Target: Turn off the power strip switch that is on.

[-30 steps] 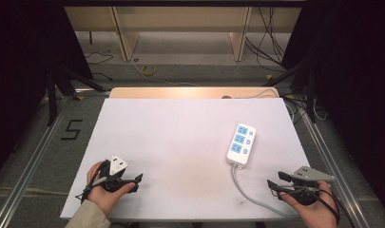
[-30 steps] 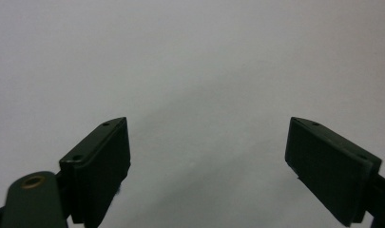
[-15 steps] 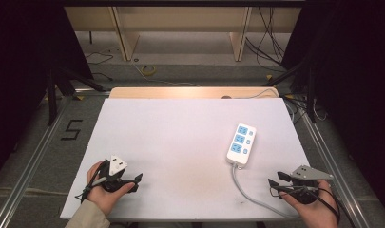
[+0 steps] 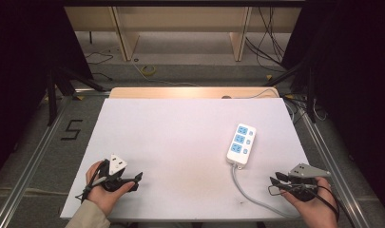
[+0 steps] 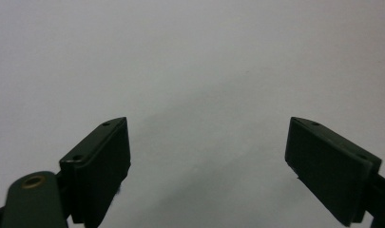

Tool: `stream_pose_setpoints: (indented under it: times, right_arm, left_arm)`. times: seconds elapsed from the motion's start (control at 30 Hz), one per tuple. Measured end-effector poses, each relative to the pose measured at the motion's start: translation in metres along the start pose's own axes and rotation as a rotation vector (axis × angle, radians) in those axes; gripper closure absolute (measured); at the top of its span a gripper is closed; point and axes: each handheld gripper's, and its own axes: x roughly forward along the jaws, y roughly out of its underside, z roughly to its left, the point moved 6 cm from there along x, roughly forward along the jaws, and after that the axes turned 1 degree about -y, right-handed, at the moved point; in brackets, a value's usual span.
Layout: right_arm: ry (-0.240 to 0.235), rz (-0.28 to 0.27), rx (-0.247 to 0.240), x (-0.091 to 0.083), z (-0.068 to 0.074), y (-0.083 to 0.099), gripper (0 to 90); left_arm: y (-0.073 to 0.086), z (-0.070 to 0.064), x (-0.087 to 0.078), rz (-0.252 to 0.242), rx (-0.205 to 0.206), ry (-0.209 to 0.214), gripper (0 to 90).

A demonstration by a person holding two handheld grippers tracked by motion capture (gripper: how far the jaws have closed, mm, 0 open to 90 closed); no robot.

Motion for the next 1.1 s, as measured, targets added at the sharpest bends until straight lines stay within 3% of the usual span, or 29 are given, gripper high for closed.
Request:
stream_pose_setpoints:
  times: [0.2, 0.47, 1.1]
  right_arm:
    - [0.019, 0.004, -0.033, -0.001, -0.003, -0.004, 79.9]
    - [0.024, 0.020, -0.023, -0.002, -0.004, -0.006, 89.0]
    - [0.016, 0.048, 0.006, -0.002, -0.006, -0.011, 90.0]
  left_arm:
    - [0.000, 0.000, 0.000, 0.007, 0.004, -0.001, 14.9]
    - [0.000, -0.001, 0.001, 0.004, 0.000, -0.002, 14.9]
    - [0.000, -0.002, 0.001, 0.005, 0.004, -0.001, 14.9]
